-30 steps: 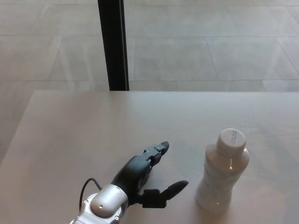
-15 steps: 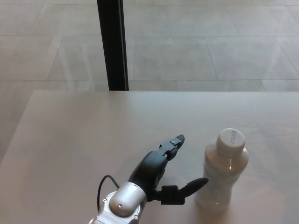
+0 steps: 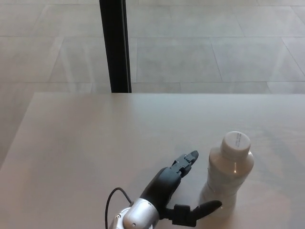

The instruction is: The robot uses its left hand to to lift the bottle kept on the middle of the desk and tilts it towards its right hand. It then uses its right hand to rotate its cap to open it and places the bottle and cap back on the desk

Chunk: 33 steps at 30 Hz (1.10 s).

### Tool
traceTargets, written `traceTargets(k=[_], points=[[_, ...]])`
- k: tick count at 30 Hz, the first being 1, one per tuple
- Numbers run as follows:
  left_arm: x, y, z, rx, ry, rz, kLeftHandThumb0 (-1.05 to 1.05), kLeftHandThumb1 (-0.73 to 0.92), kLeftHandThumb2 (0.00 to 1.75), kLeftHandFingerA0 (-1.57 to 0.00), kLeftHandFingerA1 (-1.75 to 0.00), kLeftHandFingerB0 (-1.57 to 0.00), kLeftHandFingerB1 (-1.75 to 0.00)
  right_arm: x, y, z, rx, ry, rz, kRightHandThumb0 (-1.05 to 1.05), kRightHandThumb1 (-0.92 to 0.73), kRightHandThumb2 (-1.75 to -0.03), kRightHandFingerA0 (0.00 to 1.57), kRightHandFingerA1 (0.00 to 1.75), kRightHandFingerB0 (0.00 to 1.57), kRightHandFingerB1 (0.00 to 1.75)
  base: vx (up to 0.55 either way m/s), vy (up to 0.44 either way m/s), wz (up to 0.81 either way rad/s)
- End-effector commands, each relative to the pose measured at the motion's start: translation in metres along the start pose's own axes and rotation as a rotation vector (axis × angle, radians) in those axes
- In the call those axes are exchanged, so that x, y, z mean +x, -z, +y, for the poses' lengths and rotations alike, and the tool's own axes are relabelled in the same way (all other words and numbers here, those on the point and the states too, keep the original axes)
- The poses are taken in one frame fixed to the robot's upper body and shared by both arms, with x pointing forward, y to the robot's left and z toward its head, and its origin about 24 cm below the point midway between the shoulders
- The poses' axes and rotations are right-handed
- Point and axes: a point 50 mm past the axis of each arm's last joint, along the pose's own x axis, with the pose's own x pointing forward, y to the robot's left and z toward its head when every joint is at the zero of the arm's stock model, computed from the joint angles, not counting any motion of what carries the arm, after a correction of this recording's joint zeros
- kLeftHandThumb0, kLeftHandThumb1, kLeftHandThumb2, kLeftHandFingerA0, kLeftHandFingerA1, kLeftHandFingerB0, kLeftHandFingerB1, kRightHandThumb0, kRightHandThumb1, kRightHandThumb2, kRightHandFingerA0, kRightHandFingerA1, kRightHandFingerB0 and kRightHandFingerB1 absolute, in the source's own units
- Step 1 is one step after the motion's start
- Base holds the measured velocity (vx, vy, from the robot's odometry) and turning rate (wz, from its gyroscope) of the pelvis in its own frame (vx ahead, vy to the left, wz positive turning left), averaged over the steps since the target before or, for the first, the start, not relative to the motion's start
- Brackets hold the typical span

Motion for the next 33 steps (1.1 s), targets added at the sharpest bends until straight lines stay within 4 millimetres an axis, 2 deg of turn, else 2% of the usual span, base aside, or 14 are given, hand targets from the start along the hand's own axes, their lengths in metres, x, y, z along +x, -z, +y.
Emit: traceTargets(k=[1, 7, 17, 20, 22, 23, 24, 26, 27, 30, 31, 32, 33], points=[[0.009, -0.015, -0.007, 0.062, -0.02, -0.026, -0.99, 0.62, 0.59, 0.0, 0.0, 0.0, 0.0, 0.001, 0.001, -0.001, 0.03, 0.022, -0.009, -0.7, -0.68, -0.61, 0.42, 0.63, 0.38, 0.32, 0.0, 0.0, 0.0], [0.021, -0.04, -0.015, 0.039, -0.024, -0.072, -1.03, 0.64, 0.6, 0.0, 0.0, 0.0, 0.0, -0.001, 0.005, 0.0, 0.015, 0.02, 0.004, -0.67, -0.69, -0.61, 0.41, 0.59, 0.36, 0.32, 0.0, 0.0, 0.0], [0.027, -0.053, -0.016, -0.005, -0.064, -0.105, -1.0, 0.62, 0.6, 0.0, 0.0, 0.0, 0.0, -0.001, 0.005, 0.0, 0.006, 0.031, 0.004, -0.69, -0.69, -0.61, 0.43, 0.62, 0.39, 0.33, 0.0, 0.0, 0.0], [0.027, -0.05, -0.015, 0.009, -0.058, -0.092, -0.99, 0.61, 0.59, 0.0, 0.0, 0.0, 0.0, 0.001, 0.004, 0.001, 0.012, 0.021, -0.005, -0.71, -0.68, -0.61, 0.42, 0.66, 0.38, 0.32, 0.0, 0.0, 0.0], [0.025, -0.042, -0.017, -0.004, -0.042, -0.075, -0.99, 0.6, 0.59, 0.0, 0.0, 0.0, 0.0, 0.001, 0.005, 0.002, 0.01, 0.013, -0.003, -0.72, -0.67, -0.61, 0.42, 0.66, 0.38, 0.32, 0.0, 0.0, 0.0], [0.024, -0.038, -0.018, 0.021, -0.033, -0.064, -0.99, 0.54, 0.76, 0.0, 0.0, 0.0, 0.0, 0.001, 0.005, 0.003, 0.014, 0.008, -0.003, -0.69, -0.68, -0.61, 0.4, 0.64, 0.37, 0.32, 0.0, 0.0, 0.0], [0.024, -0.033, -0.021, 0.012, -0.017, -0.054, -0.99, 0.6, 0.59, 0.0, 0.0, 0.0, 0.0, 0.001, 0.005, 0.003, 0.015, 0.015, 0.001, -0.7, -0.67, -0.61, 0.41, 0.64, 0.38, 0.32, 0.0, 0.0, 0.0], [0.023, -0.028, -0.022, 0.004, -0.005, -0.044, -0.98, 0.6, 0.59, 0.0, 0.0, 0.0, 0.0, 0.001, 0.004, 0.003, 0.019, 0.018, 0.002, -0.72, -0.67, -0.61, 0.42, 0.65, 0.39, 0.32, 0.0, 0.0, 0.0], [0.023, -0.026, -0.025, -0.005, 0.011, -0.033, -1.05, 0.55, 0.98, 0.0, -0.26, 0.0, -0.01, 0.001, 0.004, 0.003, 0.018, 0.02, 0.001, -0.71, -0.67, -0.61, 0.42, 0.67, 0.38, 0.32, 0.0, 0.0, 0.0], [0.023, -0.024, -0.025, 0.003, 0.016, -0.023, -1.05, 0.55, 0.96, 0.0, -0.24, 0.0, -0.01, 0.003, 0.002, 0.006, 0.008, 0.02, -0.008, -0.7, -0.68, -0.61, 0.43, 0.66, 0.39, 0.32, 0.0, 0.0, 0.0], [0.023, -0.022, -0.031, -0.016, 0.047, -0.013, -0.88, 0.57, 0.57, 0.0, 0.0, 0.0, 0.0, 0.003, 0.001, 0.004, 0.014, 0.026, -0.009, -0.69, -0.53, -0.93, 0.42, 0.69, 0.3, 0.47, 0.0, 0.0, 0.0], [0.023, -0.021, -0.034, -0.01, 0.058, -0.011, -0.99, 0.52, 0.96, 0.0, -0.25, 0.0, -0.1, 0.004, 0.0, 0.004, 0.008, 0.024, -0.019, -0.7, -0.54, -0.92, 0.42, 0.68, 0.31, 0.47, 0.0, 0.0, 0.0], [0.023, -0.021, -0.037, -0.005, 0.066, -0.008, -0.86, 0.48, 0.74, 0.0, 0.0, 0.0, 0.0, 0.005, -0.001, 0.003, 0.005, 0.033, -0.022, -0.68, -0.68, -0.61, 0.45, 0.67, 0.4, 0.33, 0.0, 0.0, 0.0]])
